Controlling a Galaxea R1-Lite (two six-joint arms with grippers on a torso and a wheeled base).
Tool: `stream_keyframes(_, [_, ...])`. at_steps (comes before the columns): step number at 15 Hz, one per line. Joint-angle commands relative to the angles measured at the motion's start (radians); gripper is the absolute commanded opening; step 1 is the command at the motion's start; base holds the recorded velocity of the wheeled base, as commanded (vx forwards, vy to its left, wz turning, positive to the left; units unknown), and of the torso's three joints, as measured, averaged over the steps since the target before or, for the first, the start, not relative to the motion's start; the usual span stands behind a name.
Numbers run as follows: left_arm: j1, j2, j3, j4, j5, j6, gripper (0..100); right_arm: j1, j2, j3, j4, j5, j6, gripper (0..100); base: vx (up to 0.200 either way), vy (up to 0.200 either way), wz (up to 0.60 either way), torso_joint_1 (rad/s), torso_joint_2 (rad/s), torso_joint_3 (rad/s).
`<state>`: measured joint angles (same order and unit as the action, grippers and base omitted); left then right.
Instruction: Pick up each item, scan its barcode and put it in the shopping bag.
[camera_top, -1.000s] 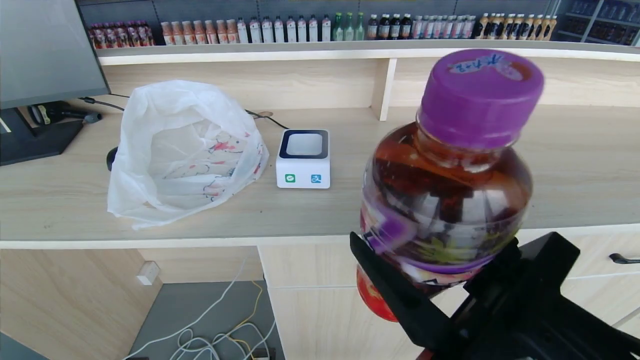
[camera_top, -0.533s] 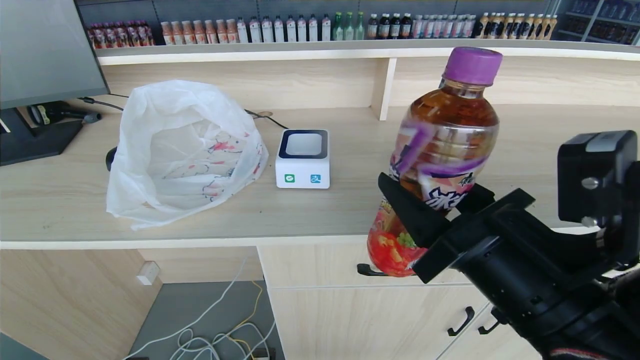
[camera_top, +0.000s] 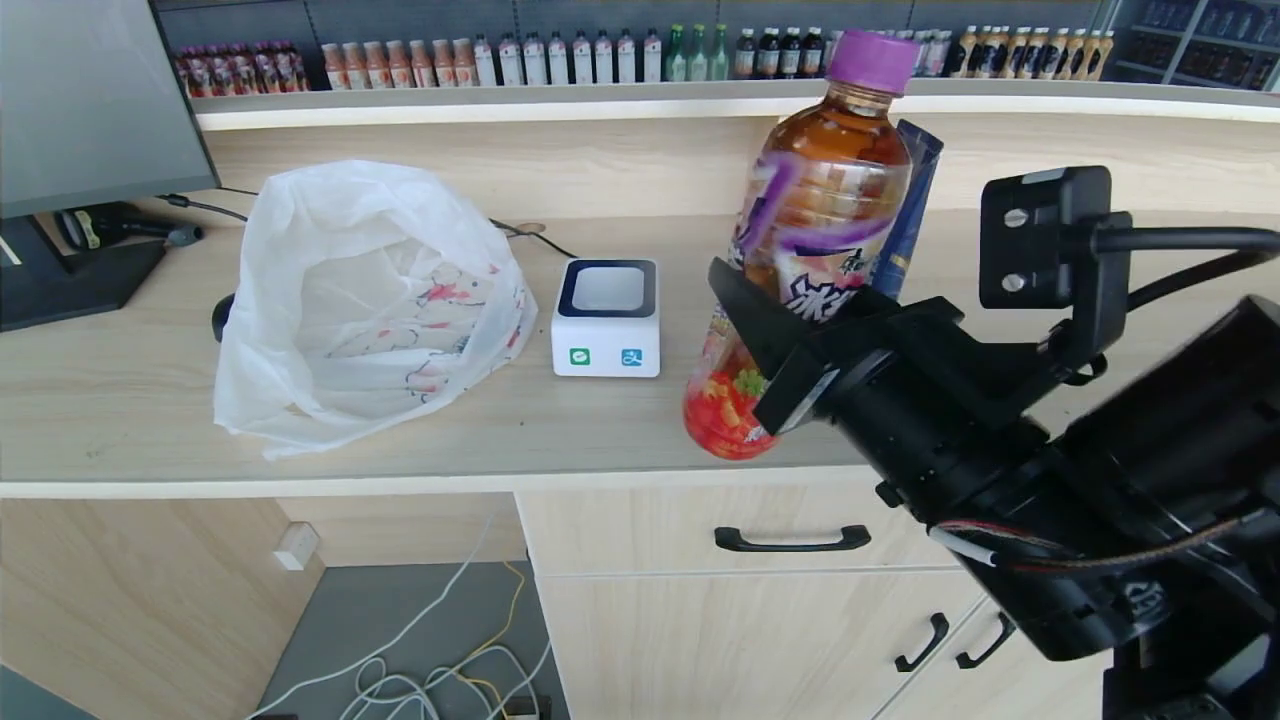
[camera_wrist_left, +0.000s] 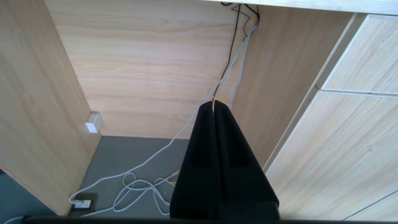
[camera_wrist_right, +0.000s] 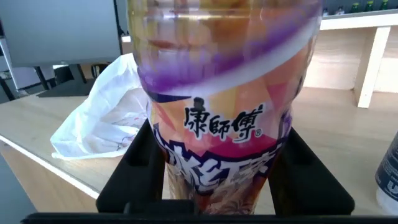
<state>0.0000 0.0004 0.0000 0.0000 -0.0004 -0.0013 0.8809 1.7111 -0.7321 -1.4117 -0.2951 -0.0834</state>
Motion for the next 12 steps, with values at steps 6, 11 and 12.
stream_keyframes(6, [0.000,0.000,0.000,0.000,0.000,0.000,0,-0.020,0.159,-0.303,0.178,0.021,0.021,0,0.000,0.000,0.00,0.000,0.00,0.000])
stream_keyframes(11, [0.000,0.000,0.000,0.000,0.000,0.000,0,-0.085,0.191,-0.432,0.336,0.033,0.016,0,0.000,0.000,0.00,0.000,0.00,0.000])
stream_keyframes(12, [0.000,0.000,0.000,0.000,0.000,0.000,0,-0.117,0.191,-0.435,0.349,0.036,0.016,0,0.000,0.000,0.00,0.000,0.00,0.000])
